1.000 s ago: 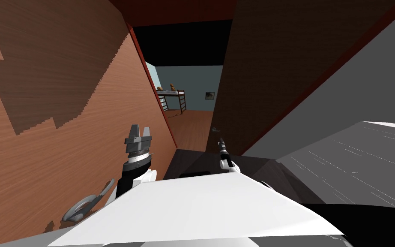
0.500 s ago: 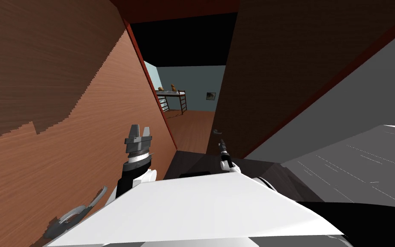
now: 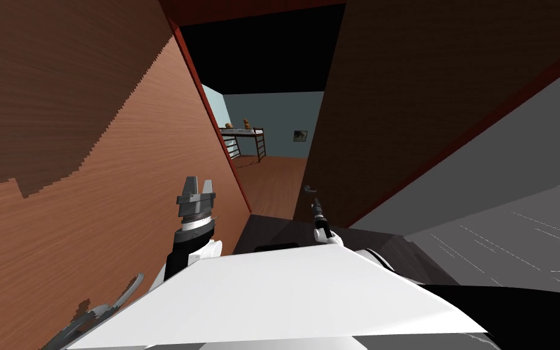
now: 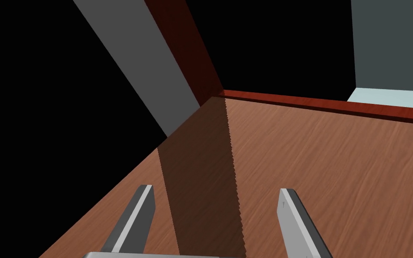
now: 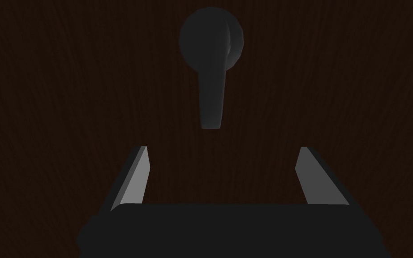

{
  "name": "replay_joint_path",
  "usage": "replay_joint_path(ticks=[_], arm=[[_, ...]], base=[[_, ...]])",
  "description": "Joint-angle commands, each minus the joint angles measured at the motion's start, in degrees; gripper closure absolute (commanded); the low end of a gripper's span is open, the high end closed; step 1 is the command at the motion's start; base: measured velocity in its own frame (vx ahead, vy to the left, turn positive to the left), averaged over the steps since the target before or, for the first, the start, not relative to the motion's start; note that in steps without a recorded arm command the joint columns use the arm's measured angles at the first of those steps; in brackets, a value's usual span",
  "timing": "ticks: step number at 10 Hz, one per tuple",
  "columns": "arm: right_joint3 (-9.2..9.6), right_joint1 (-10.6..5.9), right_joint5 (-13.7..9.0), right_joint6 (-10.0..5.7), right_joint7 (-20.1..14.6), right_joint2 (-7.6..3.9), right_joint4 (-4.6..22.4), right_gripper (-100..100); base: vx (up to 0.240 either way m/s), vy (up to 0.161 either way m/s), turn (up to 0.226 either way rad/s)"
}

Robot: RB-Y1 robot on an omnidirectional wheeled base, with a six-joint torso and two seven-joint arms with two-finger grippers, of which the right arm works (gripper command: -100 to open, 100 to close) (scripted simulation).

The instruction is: Pull the door open

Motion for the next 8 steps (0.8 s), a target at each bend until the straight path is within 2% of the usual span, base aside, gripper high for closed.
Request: replay_joint_path(ticks=[1, 3, 4, 5, 7, 8], arm=[[-0.3, 1.06, -0.22, 0.09, -0.54, -0.64, -0.94, -100], [-0.84, 2.07, -0.64, -0.6, -2.06, -2.28, -0.4, -100], [-0.84, 2.07, -0.64, -0.6, -2.06, -2.28, -0.4, -100], [-1.27, 2.89, -0.98, -1.16, -3.28, -3.59, 0.03, -100], [-1.27, 2.89, -0.98, -1.16, -3.28, -3.59, 1.07, -100], [-1.76, 3.82, -1.37, -1.79, -4.68, -5.09, 0.53, -100]], base=[[0.168, 0.051, 0.11], [0.191, 0.031, 0.13], [0.146, -0.009, 0.037], [0.144, -0.019, 0.104], [0.1, -0.008, 0.048], [0.16, -0.004, 0.13]])
